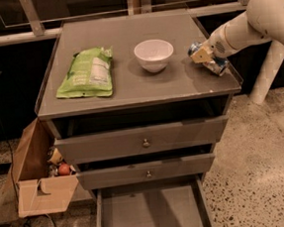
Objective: Pick redbull can from bottom drawer and place on counter
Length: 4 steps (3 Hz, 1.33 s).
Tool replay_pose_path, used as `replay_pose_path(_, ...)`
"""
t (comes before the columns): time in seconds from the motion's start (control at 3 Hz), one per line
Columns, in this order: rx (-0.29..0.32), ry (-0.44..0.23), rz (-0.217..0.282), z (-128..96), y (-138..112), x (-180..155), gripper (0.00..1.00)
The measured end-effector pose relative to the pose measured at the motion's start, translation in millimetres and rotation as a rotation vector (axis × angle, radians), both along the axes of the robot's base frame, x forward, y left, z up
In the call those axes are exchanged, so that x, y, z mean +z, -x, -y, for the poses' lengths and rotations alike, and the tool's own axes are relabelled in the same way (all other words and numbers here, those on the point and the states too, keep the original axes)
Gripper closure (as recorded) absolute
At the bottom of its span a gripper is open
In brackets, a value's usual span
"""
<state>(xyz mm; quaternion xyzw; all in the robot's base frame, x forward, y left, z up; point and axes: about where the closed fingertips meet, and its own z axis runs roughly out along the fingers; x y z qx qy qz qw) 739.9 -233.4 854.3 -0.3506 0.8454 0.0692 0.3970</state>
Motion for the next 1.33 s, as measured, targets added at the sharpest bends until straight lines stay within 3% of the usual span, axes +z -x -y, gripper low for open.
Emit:
replay_pose_path(0.67,0.000,0.000,0.000,-0.1,0.0,-0.1,0.11)
replay_pose_path(1.0,0.000,0.000,0.000,-0.1,0.0,-0.1,0.00)
replay_pose_path(1.33,0.000,0.000,0.000,-0.1,0.0,-0.1,0.00)
